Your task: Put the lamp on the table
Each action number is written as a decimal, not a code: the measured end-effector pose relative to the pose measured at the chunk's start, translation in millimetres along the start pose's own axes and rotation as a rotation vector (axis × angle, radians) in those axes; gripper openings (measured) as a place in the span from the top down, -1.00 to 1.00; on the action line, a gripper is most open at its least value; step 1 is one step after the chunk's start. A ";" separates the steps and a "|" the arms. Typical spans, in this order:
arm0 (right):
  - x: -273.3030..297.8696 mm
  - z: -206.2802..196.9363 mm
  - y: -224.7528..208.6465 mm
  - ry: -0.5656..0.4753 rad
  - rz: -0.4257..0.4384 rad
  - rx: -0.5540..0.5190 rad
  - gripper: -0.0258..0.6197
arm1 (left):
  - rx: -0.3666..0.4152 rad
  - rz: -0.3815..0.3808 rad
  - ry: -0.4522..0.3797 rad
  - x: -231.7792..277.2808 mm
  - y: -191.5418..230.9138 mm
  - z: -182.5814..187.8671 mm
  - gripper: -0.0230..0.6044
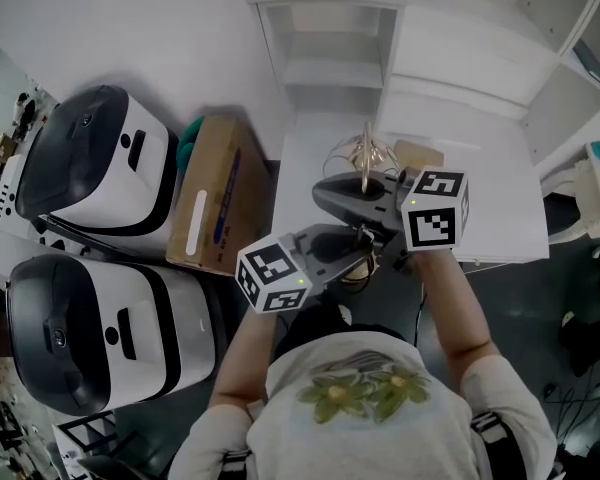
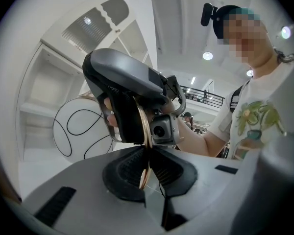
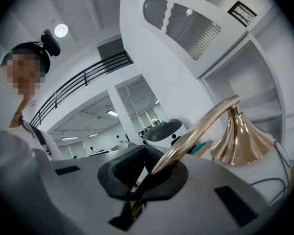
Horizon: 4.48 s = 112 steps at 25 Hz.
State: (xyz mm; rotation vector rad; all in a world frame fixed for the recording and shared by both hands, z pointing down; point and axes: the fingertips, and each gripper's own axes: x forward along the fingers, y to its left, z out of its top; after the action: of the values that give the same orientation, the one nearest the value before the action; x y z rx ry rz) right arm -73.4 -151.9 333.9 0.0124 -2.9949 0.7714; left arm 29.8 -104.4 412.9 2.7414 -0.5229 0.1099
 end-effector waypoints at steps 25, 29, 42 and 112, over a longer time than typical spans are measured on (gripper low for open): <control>9.9 40.5 -97.3 -0.031 -0.094 0.050 0.83 | -0.001 -0.137 0.091 31.7 90.3 20.4 0.75; 9.3 46.8 -111.2 -0.058 -0.113 0.067 0.83 | -0.011 -0.157 0.090 34.8 100.9 23.5 0.75; 20.2 52.9 -146.5 -0.060 -0.172 0.084 0.83 | -0.030 -0.186 0.106 29.1 139.4 21.6 0.75; 18.2 5.9 -108.5 -0.154 -0.193 0.114 0.82 | -0.017 0.015 0.134 2.6 124.3 -17.6 0.72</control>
State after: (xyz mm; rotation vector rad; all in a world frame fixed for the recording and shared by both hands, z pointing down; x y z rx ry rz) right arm -89.6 -249.7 382.1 0.3756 -3.0249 0.9564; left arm -13.9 -207.6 469.6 2.6902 -0.5047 0.2885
